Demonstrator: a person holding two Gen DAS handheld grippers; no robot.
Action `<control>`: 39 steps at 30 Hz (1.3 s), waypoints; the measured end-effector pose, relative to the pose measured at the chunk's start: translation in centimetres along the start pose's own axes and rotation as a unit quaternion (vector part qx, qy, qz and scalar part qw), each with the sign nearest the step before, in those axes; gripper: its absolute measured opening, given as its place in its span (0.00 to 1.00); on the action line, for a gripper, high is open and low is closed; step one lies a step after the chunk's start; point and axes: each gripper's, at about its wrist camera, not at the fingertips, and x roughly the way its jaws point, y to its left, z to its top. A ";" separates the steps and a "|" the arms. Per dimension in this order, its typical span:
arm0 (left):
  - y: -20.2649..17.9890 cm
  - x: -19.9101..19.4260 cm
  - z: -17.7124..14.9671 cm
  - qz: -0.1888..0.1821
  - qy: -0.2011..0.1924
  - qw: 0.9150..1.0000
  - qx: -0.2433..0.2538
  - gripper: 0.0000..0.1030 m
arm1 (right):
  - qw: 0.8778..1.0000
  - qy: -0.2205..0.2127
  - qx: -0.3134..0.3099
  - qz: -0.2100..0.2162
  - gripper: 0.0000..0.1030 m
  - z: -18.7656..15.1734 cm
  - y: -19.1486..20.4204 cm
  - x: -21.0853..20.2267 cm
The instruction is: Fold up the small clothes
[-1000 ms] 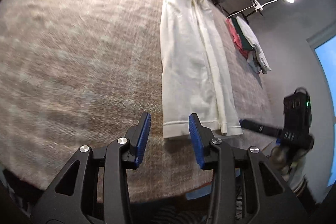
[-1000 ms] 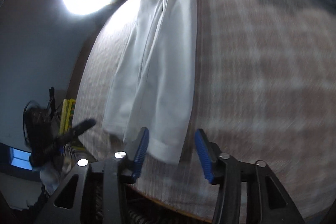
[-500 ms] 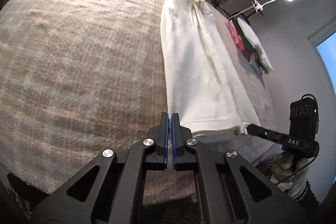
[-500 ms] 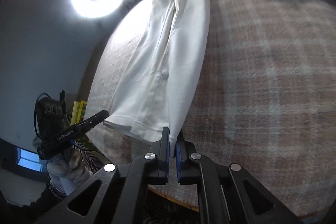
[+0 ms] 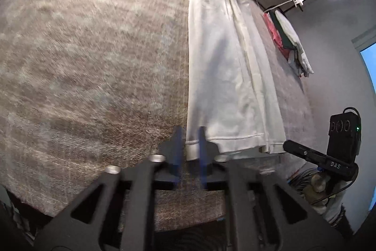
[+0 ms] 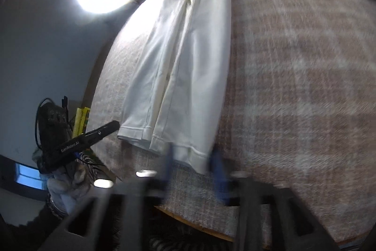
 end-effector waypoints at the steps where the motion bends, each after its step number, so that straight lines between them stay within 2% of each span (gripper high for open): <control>1: -0.1 0.0 0.0 -0.001 -0.005 1.000 0.001 0.18 | 1.000 0.001 0.001 0.005 0.40 0.0 -0.2 -0.3; 2: -0.4 0.0 -0.1 0.003 -0.007 1.000 0.013 0.18 | 1.000 0.007 0.005 0.014 0.30 0.0 -0.4 -0.1; 3: -0.7 0.1 -0.1 0.007 -0.004 1.000 0.025 0.07 | 1.000 0.014 0.008 0.019 0.21 -0.1 -0.6 0.1; 4: -0.8 0.1 -0.2 0.009 -0.002 1.000 0.029 0.02 | 1.000 0.022 0.008 0.019 0.10 -0.3 -0.7 0.3; 7: -0.9 0.1 -0.1 0.002 -0.003 1.000 0.018 0.01 | 0.999 0.028 0.001 0.026 0.03 -0.4 -0.3 0.7; 12: -1.2 -0.8 0.9 -0.021 -0.008 1.000 0.005 0.01 | 0.997 0.010 0.025 0.072 0.02 0.4 -0.8 -0.4; 17: -2.4 -2.0 3.4 -0.042 -0.027 0.999 0.005 0.01 | 0.994 -0.017 0.046 0.102 0.02 2.4 -1.5 -1.9; 21: -3.2 -2.3 6.0 -0.050 -0.042 0.998 0.004 0.01 | 0.994 -0.033 0.038 0.098 0.02 4.5 -1.1 -2.6; 26: -4.3 -2.1 9.3 -0.043 -0.062 0.997 0.018 0.01 | 0.994 -0.054 0.036 0.083 0.02 7.9 -1.7 -3.6; 39: -4.1 2.5 16.7 0.002 -0.082 0.996 0.017 0.00 | 0.997 -0.069 0.027 0.036 0.02 15.1 -1.0 -0.2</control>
